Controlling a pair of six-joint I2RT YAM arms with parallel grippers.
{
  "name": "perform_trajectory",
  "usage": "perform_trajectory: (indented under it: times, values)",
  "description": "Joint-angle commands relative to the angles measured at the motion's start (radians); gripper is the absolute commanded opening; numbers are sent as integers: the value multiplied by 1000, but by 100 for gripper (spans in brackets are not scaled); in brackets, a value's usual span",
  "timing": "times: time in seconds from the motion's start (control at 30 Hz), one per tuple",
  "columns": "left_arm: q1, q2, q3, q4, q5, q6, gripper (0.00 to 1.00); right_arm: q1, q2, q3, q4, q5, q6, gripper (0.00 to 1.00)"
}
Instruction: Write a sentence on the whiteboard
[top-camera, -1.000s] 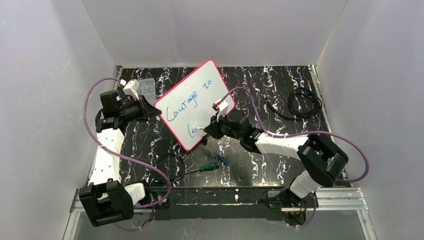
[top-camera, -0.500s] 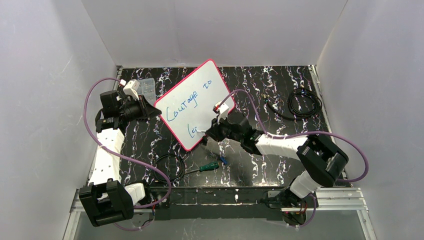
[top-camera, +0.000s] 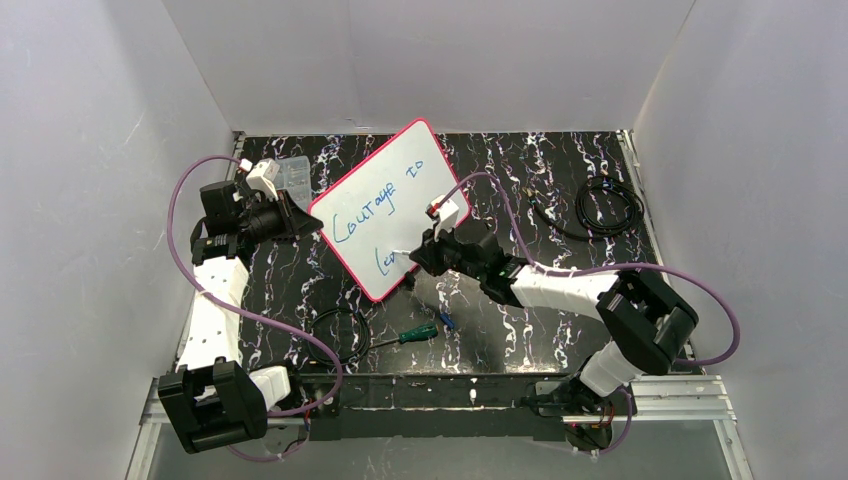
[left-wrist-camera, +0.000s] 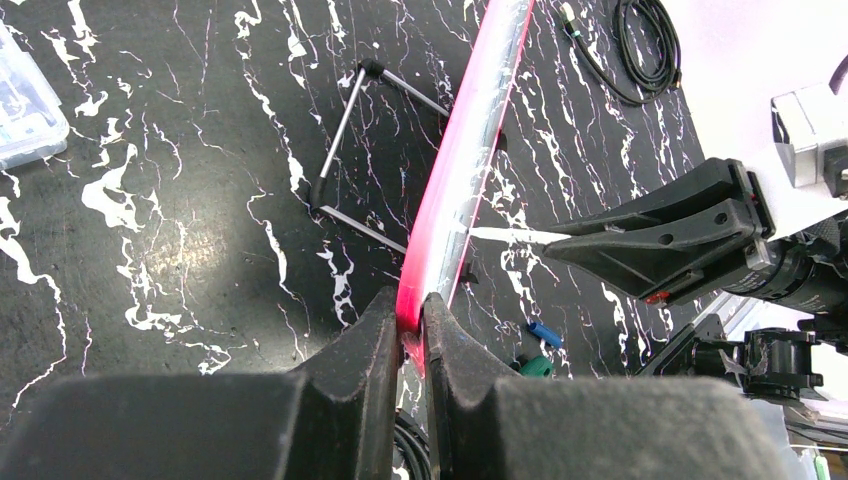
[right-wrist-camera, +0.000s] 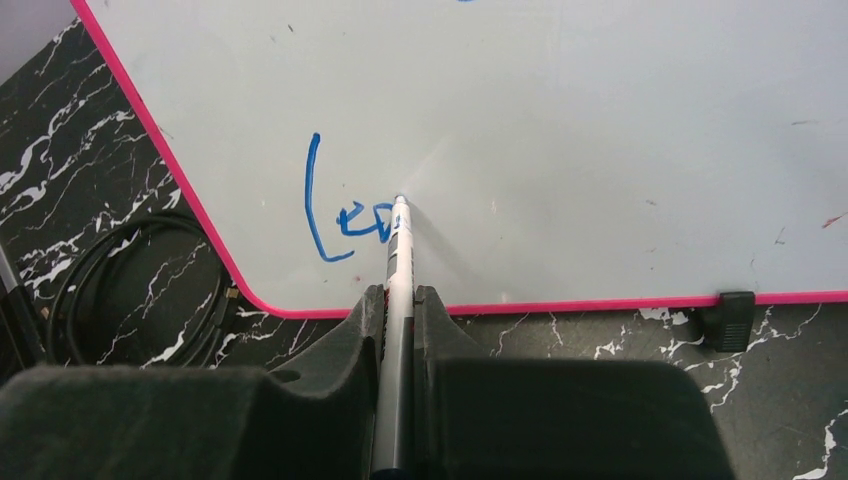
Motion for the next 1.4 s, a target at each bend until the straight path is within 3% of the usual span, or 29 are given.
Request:
perform_trajectory:
  times: [0.0,0.6,1.37]
  values:
    - [-4,-13,-7,-18,-11,26,0,-3,-24,51,41,54,-26,1]
    - [-4,-12,-7,-18,-11,26,0,-3,-18,-50,42,24,16,1]
    - [-4,-9,-6,-18,-12,26,0,-3,-49,-10,4,112,-19,1]
